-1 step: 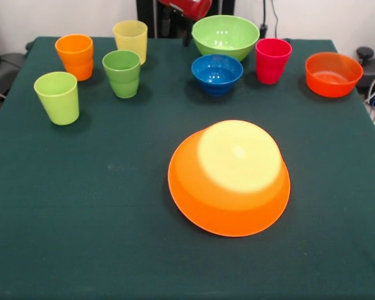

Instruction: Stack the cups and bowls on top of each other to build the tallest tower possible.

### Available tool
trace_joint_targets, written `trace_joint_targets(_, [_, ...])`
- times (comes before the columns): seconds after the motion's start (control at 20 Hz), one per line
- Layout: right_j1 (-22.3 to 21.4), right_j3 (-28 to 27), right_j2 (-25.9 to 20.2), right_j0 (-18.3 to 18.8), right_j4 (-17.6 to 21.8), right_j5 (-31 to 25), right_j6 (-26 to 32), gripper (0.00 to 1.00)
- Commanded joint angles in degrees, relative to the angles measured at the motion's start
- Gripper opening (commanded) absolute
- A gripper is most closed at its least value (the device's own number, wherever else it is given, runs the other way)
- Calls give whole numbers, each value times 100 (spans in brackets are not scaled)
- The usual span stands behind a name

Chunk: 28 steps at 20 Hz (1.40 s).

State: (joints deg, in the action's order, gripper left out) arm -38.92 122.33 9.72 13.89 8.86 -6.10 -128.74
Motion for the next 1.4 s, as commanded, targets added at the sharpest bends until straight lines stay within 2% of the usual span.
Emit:
trace_joint_targets(0.05, [9, 635, -413, -64, -423, -114, -1094, 100])
trace_joint_targets(0.5, [1394, 686, -627, -317, -678, 1740, -1674, 100])
trace_joint_targets(0.75, [1939, 597, -693, -500, -852, 2297, -1870, 100])
trace_joint_targets(0.95, [2209, 614, -689, -741, -1090, 2621, -2030, 100])
trace_joint_targets(1.1, [2197, 683, -625, -883, -1431, 2307, -2086, 100])
trace_joint_targets(1.25, [1744, 855, -371, -1196, -1761, 1729, -1972, 100])
trace_joint_targets(1.4, [1339, 847, -70, -1336, -1810, 1310, -1662, 100])
